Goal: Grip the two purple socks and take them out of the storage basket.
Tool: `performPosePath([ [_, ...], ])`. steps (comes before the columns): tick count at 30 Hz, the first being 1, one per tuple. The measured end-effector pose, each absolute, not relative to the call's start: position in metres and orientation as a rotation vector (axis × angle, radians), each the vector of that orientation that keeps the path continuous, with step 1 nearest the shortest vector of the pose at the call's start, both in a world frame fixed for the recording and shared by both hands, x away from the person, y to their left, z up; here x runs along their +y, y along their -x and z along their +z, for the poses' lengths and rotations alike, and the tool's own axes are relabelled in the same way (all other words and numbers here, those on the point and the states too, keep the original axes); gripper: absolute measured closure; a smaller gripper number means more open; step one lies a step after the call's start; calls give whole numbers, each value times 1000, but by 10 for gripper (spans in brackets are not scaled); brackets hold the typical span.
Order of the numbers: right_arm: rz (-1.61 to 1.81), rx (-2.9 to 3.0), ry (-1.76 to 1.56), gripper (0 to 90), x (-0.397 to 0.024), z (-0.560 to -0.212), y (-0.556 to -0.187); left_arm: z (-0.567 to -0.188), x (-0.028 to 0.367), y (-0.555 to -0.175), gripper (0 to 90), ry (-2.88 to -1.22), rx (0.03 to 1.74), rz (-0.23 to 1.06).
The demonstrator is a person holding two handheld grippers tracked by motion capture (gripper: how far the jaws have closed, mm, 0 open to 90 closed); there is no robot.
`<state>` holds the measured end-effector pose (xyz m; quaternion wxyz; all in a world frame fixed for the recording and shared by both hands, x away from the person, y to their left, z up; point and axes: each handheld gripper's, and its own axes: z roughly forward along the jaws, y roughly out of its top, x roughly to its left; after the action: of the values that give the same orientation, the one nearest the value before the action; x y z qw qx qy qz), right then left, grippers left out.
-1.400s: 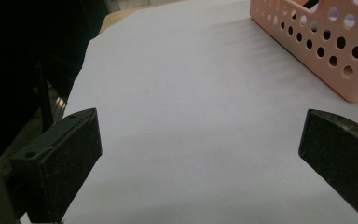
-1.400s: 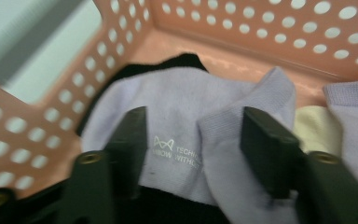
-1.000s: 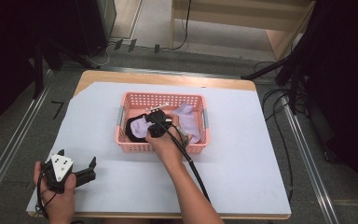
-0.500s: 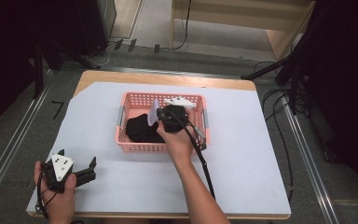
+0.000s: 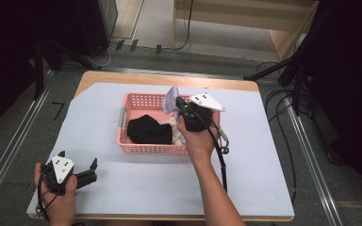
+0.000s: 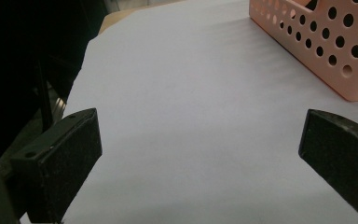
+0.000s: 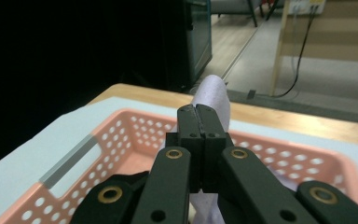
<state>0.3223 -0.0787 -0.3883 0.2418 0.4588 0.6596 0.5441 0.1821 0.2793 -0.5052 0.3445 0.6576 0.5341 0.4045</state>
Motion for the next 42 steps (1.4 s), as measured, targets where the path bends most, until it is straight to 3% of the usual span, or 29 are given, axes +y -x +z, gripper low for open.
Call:
performPosePath([
  [15, 1446, 1605, -1308, 900, -170, -373, -316, -505, 279, -182, 1, -1711, 1388, 1052],
  [25, 1305, 1547, -1448, 900, -240, -413, -312, -505, 279, -182, 1, -1709, 1386, 1059],
  [35, 1192, 1516, -1593, 900, -268, -452, -307, -505, 278, -181, 1, -1715, 1383, 1071],
  [38, 1244, 1481, -1610, 705, -265, -450, -305, -506, 277, -182, 1, -1714, 1381, 1072],
  [42, 1274, 1508, -1540, 646, -245, -440, -308, -506, 277, -181, 1, -1717, 1381, 1071],
])
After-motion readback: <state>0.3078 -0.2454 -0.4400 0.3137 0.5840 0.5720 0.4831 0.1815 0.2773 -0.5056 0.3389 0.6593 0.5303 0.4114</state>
